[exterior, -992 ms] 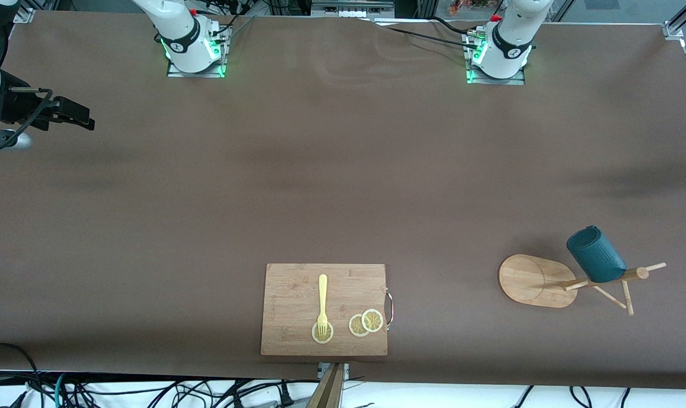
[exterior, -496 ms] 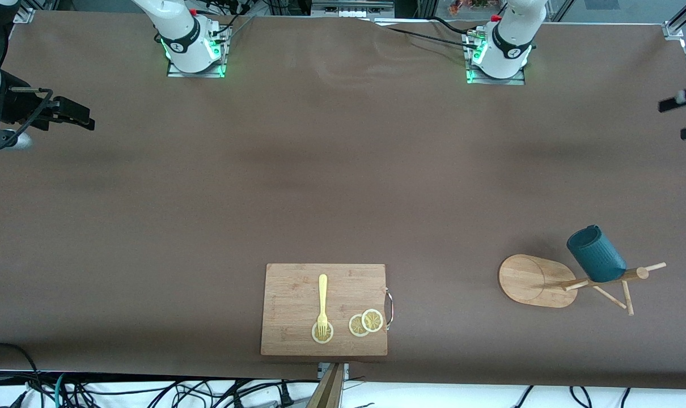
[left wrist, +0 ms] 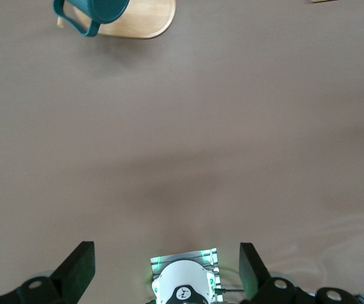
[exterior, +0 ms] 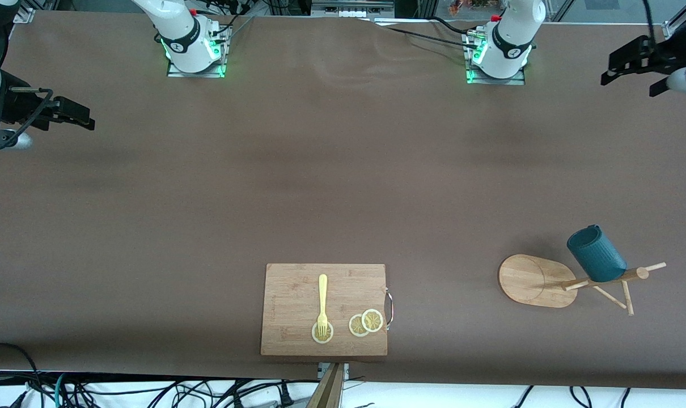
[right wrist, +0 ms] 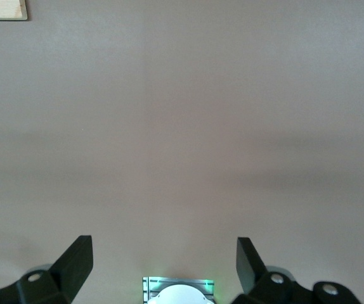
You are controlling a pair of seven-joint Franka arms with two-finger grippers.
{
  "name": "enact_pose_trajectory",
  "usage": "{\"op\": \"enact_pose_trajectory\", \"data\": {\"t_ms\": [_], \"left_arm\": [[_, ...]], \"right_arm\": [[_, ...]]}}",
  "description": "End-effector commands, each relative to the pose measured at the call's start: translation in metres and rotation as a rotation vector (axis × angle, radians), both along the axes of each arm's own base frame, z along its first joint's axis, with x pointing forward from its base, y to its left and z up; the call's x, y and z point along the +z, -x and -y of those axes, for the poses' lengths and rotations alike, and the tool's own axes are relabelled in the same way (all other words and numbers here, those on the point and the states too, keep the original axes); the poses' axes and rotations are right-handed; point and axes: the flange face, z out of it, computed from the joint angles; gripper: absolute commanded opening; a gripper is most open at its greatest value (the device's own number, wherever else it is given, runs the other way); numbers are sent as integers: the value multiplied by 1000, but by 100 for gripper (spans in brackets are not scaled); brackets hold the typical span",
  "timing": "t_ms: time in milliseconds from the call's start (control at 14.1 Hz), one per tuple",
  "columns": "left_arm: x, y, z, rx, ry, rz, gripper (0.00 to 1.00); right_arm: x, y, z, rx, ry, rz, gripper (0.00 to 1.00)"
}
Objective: Pass cup and hang on rack
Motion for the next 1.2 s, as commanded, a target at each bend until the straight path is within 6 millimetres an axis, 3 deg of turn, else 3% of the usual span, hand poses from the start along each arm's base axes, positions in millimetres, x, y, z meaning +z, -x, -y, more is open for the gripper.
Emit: {"op": "enact_pose_trajectory", "data": {"t_ms": [0, 71, 283, 425, 779, 1133], "left_arm": [[-9, -3, 29, 82, -112, 19, 100], [-13, -6, 32, 115, -119, 19, 100], [-26, -26, 8, 168, -87, 92, 100], [-34, -41, 5, 167, -82, 115, 100], [-33, -41, 20, 144, -81, 111, 100], [-28, -40, 20, 166, -53, 113, 100]], "right_arm": [[3, 2, -1, -7, -11, -3, 100], [3, 2, -1, -5, -11, -3, 100], [3, 2, -1, -4, -11, -3, 100], [2, 2, -1, -5, -11, -5, 100], [3, 2, -1, -4, -11, -5, 100], [6, 1, 1, -7, -9, 9, 100]]}}
